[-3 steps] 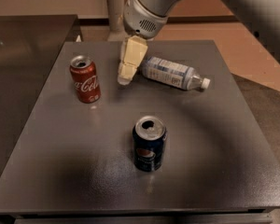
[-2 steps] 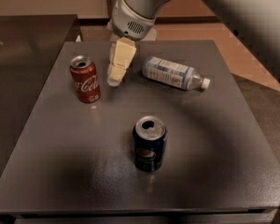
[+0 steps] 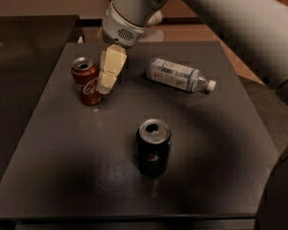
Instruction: Move coke can near pepsi can
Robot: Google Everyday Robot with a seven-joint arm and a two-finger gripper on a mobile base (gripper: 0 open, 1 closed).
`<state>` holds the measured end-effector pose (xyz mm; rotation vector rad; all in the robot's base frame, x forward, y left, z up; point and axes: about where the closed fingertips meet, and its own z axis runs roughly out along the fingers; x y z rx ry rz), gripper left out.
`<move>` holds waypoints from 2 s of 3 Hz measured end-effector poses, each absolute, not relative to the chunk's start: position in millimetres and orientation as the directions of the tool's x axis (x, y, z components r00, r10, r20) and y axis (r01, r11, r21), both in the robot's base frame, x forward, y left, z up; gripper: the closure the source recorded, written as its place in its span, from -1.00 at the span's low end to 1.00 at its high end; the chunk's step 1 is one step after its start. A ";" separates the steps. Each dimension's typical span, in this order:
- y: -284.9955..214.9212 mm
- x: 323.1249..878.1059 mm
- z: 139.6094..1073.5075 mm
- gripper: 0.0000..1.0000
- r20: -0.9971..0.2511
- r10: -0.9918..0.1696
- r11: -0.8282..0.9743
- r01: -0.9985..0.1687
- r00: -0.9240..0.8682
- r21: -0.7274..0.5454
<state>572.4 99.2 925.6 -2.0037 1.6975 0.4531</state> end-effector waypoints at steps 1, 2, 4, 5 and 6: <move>112.4 573.5 919.3 -1.00 -0.545 -0.818 -0.141 -0.982 0.187 -0.125; 122.2 572.1 913.7 -1.00 -0.547 -0.814 -0.162 -0.981 0.194 -0.106; 135.9 561.8 910.2 -0.17 -0.555 -0.806 -0.204 -0.977 0.208 -0.070; 134.5 560.5 909.8 0.30 -0.555 -0.807 -0.201 -0.978 0.202 -0.064; 119.5 556.4 918.7 0.76 -0.555 -0.811 -0.181 -0.981 0.186 -0.065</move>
Offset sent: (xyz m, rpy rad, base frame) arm -0.0010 0.0313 -0.0164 0.0073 0.0570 0.0609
